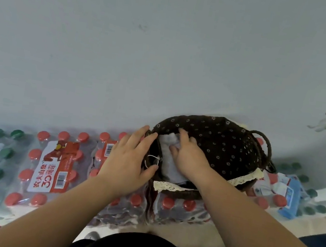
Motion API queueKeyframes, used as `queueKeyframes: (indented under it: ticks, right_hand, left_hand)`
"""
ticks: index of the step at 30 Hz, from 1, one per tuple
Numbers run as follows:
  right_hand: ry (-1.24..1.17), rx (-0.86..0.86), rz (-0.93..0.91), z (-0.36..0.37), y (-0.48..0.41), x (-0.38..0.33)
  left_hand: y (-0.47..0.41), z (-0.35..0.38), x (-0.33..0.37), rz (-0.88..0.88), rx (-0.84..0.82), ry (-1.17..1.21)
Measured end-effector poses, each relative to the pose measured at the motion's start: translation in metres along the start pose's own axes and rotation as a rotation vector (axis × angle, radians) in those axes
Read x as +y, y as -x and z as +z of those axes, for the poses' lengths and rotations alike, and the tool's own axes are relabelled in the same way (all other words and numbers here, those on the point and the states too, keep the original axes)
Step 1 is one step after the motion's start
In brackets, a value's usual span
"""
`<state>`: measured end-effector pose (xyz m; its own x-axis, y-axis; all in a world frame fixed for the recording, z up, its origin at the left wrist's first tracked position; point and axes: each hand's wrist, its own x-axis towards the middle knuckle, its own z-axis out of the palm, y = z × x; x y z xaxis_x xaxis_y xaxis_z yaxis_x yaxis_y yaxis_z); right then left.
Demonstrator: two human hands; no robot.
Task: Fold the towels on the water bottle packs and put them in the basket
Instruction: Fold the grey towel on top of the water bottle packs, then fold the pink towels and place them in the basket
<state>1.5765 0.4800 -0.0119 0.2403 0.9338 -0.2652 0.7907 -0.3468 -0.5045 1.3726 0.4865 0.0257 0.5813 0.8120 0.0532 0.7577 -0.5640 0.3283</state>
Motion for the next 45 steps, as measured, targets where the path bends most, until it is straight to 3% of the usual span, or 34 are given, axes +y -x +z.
queueKeyframes:
  ticks: [2,5,7,8,12,19,26,32,38,45]
  right_hand:
    - [0.22,0.118,-0.068,-0.003,0.003,-0.001]
    - [0.446,0.285,-0.446,-0.012,0.011,-0.003]
    - [0.544,0.147,-0.681,-0.016,0.013,0.001]
    - [0.601,0.029,-0.714,-0.017,0.014,0.005]
    - [0.652,-0.273,-0.508,-0.01,0.012,0.02]
    - [0.52,-0.375,-0.35,0.004,0.003,0.01]
    - [0.514,-0.422,-0.321,0.001,0.003,0.006]
    - [0.354,-0.333,-0.367,-0.012,0.013,0.004]
    - [0.147,-0.01,-0.312,-0.025,0.032,-0.038]
    - [0.275,0.133,-0.494,0.014,0.057,-0.135]
  left_hand:
    - [-0.001,0.001,-0.001,0.002,0.002,-0.007]
    - [-0.001,0.002,-0.003,0.018,0.009,-0.025]
    - [-0.001,0.003,-0.004,0.019,0.009,-0.037]
    - [-0.001,0.003,-0.004,0.017,0.007,-0.041]
    - [0.0,0.005,-0.003,0.018,0.008,-0.04]
    - [0.002,0.009,-0.006,0.019,0.009,-0.033]
    - [0.002,0.008,-0.004,0.014,0.015,-0.077]
    - [0.003,-0.001,-0.003,0.027,-0.003,-0.174]
    - [0.015,-0.014,-0.02,0.032,0.014,-0.181]
    - [0.065,-0.036,-0.102,-0.134,-0.027,-0.259]
